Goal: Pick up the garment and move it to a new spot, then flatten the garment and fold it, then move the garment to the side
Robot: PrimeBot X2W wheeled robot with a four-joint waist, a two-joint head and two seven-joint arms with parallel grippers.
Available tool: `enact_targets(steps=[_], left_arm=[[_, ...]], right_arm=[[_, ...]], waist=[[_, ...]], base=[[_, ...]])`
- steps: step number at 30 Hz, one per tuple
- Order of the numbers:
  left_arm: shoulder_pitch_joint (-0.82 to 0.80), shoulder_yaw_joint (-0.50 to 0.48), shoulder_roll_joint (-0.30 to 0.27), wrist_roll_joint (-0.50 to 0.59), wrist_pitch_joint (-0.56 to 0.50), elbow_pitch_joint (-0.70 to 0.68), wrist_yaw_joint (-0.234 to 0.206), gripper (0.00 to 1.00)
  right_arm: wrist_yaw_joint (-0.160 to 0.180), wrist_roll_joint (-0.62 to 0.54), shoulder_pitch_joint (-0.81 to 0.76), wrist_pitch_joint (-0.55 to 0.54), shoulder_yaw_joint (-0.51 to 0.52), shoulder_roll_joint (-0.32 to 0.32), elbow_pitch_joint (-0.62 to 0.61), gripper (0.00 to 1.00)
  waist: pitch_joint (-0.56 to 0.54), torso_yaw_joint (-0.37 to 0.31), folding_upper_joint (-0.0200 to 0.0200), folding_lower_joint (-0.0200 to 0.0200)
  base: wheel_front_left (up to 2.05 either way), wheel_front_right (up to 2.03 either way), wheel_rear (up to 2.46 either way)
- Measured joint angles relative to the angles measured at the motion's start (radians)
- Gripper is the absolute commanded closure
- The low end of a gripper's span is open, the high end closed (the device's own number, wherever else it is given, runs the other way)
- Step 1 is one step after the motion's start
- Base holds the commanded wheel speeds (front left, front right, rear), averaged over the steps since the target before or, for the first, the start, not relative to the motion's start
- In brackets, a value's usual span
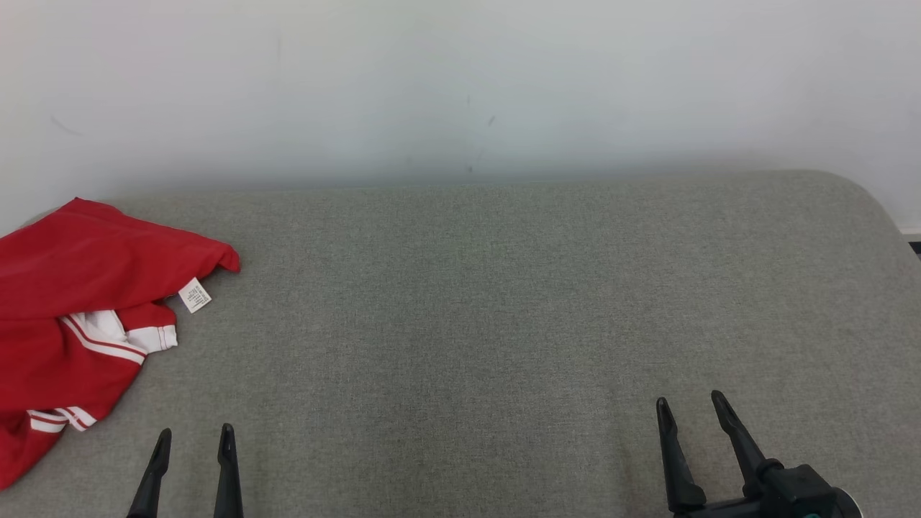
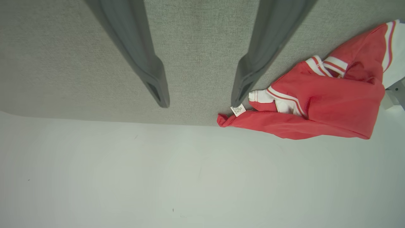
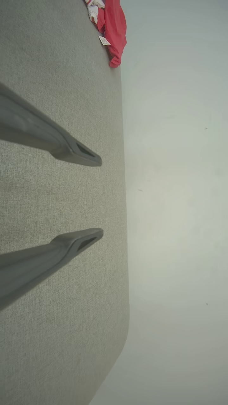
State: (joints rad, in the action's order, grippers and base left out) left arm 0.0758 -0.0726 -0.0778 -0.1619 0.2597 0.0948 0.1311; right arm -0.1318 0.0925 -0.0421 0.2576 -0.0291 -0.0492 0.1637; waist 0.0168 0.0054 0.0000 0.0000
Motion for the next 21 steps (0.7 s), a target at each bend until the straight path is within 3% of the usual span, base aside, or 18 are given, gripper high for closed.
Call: enact_targets(steps=[21], left_arm=[[0.007,-0.071,0.022,0.04,0.003,0.062,0.0,0.0]], right_arm=[[0.0,-0.009,-0.002,0.007,0.017,0.0,0.018,0.0]], waist=[[-0.009,0.001,0.0,0.0]], base=[[0.0,0.0,0.0]])
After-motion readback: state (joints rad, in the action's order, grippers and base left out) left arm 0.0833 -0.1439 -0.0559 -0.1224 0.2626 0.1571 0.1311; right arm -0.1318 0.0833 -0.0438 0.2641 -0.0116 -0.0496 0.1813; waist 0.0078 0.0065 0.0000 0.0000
